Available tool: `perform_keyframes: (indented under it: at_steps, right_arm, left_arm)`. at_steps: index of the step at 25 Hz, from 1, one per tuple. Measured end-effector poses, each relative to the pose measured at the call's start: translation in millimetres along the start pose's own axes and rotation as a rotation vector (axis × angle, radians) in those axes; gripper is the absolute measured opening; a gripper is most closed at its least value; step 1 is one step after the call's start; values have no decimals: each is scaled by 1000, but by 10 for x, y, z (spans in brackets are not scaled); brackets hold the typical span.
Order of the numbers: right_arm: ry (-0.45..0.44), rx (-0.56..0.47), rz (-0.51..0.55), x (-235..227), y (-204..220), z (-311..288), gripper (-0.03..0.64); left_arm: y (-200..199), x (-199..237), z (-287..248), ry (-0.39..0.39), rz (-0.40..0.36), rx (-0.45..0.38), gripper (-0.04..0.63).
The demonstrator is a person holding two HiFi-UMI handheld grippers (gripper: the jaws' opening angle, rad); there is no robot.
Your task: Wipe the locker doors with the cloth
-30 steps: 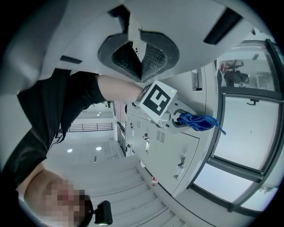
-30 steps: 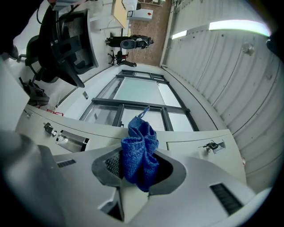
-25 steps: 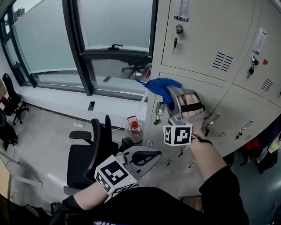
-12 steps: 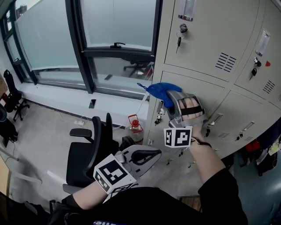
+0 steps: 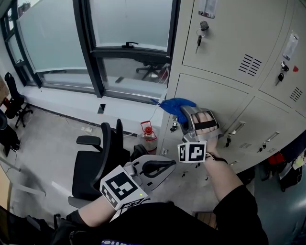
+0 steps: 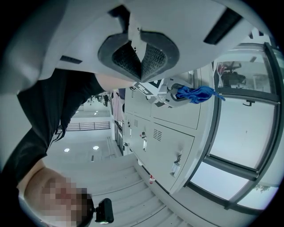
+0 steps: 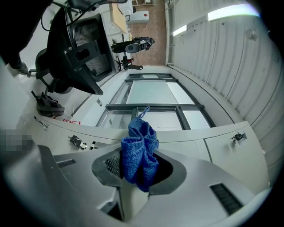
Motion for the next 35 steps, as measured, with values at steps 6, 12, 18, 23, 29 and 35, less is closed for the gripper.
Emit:
perform_keyframes:
  at_steps: [6,12,18,23,29,35]
  right_arm:
    - [-10,-6,-16,176,-9,10,103]
    - [-25,-11,-36,288,-35,19,103]
    - [-99,-16,-65,585,-44,-27,103]
    - [-146,-12,-96,855,-37,-55,103]
    - [-159,-6,-124,981,-43,-66,103]
    - [-154,-27,-142,943,-143,-1,103]
  left_arm:
    - [7,-42,9,4,-8,-17,8]
    - [25,-81,19,0,-2,-9,8]
    - [64,-73,48,-19,8,9,8]
    - [66,-81,79,-33,4,11,8]
    - [101,-96,105,-43,12,19,8]
    - [139,-121,136,-55,30,25,8]
Point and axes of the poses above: the fingertips, and each gripper's own axes: z backward along the fingers, x to its left, y out of its underside, the point moved 8 cm from there along z, backward along the fingers, and after that the axes turned 12 degrees about -x, right-handed, at the moved point
